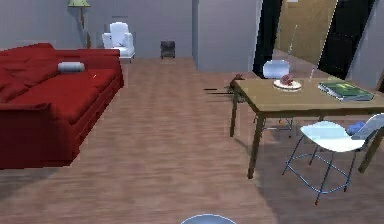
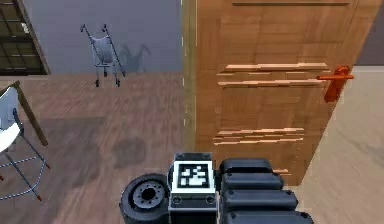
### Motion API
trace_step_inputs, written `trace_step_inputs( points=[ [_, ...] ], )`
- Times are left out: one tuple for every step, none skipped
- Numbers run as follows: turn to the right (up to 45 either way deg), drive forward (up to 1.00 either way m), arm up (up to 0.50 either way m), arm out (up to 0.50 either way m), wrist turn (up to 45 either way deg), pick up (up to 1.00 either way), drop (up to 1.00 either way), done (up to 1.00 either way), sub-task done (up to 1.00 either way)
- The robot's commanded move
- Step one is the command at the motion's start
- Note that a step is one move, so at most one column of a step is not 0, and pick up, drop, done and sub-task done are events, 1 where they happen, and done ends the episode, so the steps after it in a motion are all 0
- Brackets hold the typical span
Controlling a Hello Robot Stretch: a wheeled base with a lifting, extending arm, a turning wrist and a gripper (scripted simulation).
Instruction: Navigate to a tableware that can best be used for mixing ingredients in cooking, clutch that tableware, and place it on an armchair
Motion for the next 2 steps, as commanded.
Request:
trace_step_inputs(
  points=[
    [-9.0, 0.00, 0.00, 0.00, 0.0, 0.00, 0.00, 0.00, 0.00],
    [0.0, 1.00, 0.00, 0.00, 0.0, 0.00, 0.00, 0.00, 0.00]
  ],
)
